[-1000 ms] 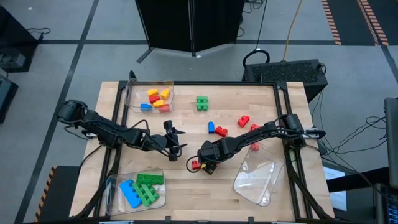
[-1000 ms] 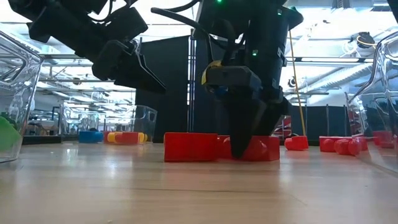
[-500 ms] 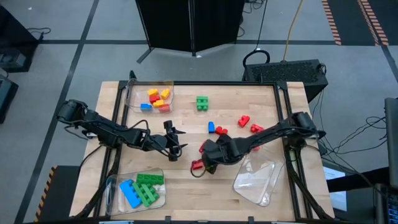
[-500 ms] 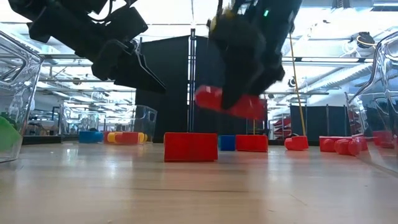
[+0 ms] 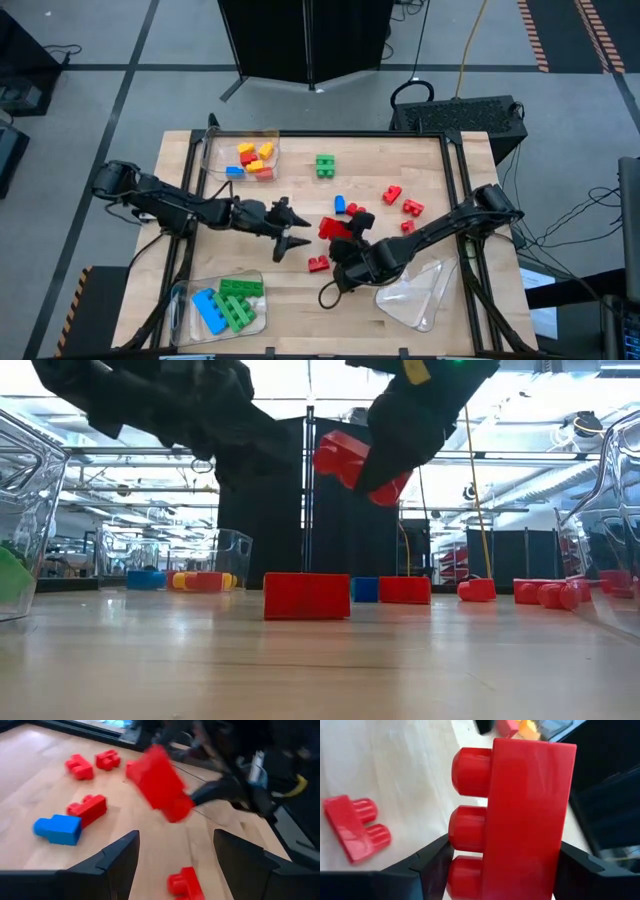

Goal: Sort blocks by size
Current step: Put the three-stud red game piece into the bottom left transparent bin

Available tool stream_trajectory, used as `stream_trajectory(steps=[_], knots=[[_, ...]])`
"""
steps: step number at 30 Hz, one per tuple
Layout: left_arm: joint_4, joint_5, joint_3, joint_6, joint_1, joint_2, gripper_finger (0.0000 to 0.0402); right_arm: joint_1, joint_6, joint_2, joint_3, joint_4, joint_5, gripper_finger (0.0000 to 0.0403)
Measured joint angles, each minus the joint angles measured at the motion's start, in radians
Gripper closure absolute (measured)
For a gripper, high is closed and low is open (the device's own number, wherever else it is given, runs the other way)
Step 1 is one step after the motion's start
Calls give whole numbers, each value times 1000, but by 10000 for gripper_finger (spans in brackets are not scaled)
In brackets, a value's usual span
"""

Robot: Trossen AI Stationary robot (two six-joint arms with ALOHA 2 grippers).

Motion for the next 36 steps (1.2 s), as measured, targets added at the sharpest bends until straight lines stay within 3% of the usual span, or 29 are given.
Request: stream_trajectory(steps=[8, 18, 22, 31, 36], knots=[[76, -16, 0, -94, 72, 50, 112, -8, -119, 0, 0, 7, 40, 140], [196, 112, 30, -131, 94, 151, 31, -41, -163, 0, 1, 9, 52, 139], [197, 101, 53, -133, 94, 164, 9, -41, -180, 0, 1, 9, 49, 139], [163, 58, 100, -133, 116, 165, 4, -40, -221, 17, 3, 21, 48, 138], [101, 51, 122, -133, 120, 187, 32, -40, -223, 20, 3, 23, 52, 138]])
